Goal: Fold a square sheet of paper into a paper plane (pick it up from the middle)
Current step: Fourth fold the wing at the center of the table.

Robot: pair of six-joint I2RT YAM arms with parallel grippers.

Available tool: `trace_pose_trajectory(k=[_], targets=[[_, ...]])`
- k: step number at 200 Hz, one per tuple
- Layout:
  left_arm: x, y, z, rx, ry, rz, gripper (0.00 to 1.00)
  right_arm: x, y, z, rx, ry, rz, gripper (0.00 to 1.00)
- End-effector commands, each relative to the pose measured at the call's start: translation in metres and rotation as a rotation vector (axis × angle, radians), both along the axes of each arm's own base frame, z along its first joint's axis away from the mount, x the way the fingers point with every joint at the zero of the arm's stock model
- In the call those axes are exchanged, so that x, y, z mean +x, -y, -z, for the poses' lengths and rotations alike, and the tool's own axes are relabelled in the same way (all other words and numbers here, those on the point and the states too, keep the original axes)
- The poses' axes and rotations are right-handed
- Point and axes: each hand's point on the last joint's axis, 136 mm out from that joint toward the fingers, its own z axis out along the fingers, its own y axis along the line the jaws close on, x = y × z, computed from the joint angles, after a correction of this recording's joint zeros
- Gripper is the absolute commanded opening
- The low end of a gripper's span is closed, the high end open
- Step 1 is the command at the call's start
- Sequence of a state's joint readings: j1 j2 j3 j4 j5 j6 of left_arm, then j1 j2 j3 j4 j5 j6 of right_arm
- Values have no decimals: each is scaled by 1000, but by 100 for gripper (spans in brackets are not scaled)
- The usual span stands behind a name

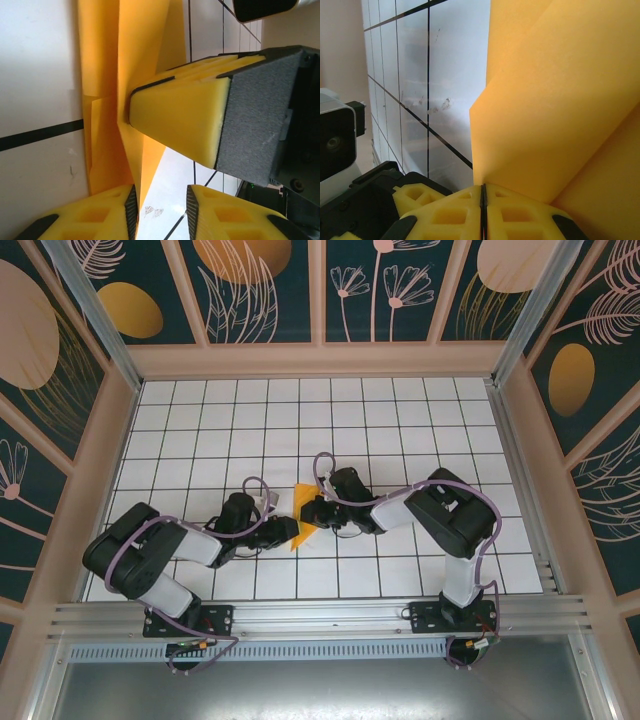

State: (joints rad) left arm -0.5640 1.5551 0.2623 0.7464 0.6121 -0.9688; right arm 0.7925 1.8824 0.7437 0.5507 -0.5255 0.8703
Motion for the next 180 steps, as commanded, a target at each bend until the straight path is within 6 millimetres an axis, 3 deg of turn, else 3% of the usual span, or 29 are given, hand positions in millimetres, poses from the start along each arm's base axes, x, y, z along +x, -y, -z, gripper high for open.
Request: trace_pose_trajectory(k=[1, 46, 180], targets=[[3, -11, 11, 87, 19, -25, 35, 6, -4, -3, 21, 17, -6, 12], [12, -21, -8, 129, 103, -75, 41, 7, -4, -3, 20, 17, -4, 12], [7, -11, 26, 328, 73, 14, 45, 8, -2, -4, 20, 16, 0, 12]])
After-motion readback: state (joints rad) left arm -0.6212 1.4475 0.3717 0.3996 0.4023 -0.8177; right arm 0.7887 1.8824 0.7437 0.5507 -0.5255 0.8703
